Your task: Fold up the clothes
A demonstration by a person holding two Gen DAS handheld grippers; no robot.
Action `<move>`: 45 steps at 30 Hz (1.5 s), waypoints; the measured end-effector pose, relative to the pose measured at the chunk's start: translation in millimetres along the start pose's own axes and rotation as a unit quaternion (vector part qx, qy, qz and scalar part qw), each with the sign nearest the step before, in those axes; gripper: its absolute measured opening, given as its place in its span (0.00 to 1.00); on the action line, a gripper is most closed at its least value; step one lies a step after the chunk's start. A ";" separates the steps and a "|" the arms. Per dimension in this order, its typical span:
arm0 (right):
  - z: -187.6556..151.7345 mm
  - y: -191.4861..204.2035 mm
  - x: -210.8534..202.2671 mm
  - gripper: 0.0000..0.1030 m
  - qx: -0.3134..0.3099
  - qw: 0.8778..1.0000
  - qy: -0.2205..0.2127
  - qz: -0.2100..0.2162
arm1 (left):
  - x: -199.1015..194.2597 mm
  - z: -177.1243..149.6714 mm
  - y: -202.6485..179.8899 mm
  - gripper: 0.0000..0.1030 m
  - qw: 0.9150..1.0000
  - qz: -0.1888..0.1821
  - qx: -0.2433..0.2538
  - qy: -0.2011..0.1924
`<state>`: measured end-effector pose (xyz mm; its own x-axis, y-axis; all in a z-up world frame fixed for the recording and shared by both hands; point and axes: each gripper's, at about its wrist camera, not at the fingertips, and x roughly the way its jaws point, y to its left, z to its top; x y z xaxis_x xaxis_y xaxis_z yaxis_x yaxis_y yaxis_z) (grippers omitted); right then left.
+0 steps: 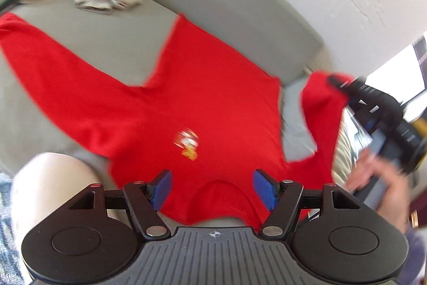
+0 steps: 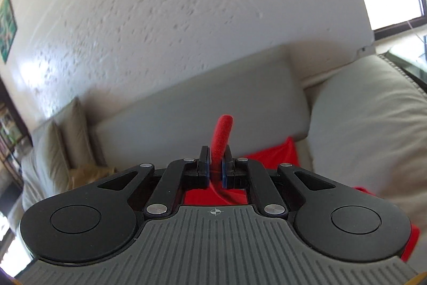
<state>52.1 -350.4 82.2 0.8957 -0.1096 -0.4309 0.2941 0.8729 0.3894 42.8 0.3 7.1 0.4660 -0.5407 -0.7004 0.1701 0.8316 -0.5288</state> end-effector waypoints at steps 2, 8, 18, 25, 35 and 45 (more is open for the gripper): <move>-44.8 30.7 19.8 0.08 -0.014 0.999 0.034 -0.001 | -13.3 3.3 16.0 0.63 1.000 0.013 -0.014 -0.016; -155.0 82.2 90.1 0.14 -0.052 0.978 0.201 0.021 | -22.0 -3.2 43.7 0.63 0.998 0.026 -0.055 -0.013; -119.7 55.5 16.0 0.75 -0.039 0.957 0.251 0.140 | 1.8 -6.7 35.4 0.63 0.998 0.025 -0.059 0.010; -70.8 -42.4 -66.0 0.83 0.081 0.977 0.170 0.098 | 31.6 -13.7 31.9 0.63 0.996 0.027 -0.073 0.044; -49.1 -137.5 -135.4 0.86 0.225 0.970 0.084 0.039 | 77.8 -6.3 37.6 0.57 0.991 0.036 -0.122 0.048; -65.3 -129.9 -117.8 0.86 0.220 0.966 0.120 0.060 | 135.5 36.7 34.7 0.46 0.997 0.075 -0.035 0.010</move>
<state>-113.4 -419.9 29.2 0.8445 0.1394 -0.5171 0.3533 0.5805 0.7336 143.7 -39.5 -88.6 0.4632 -0.4140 -0.7836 0.0380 0.8926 -0.4492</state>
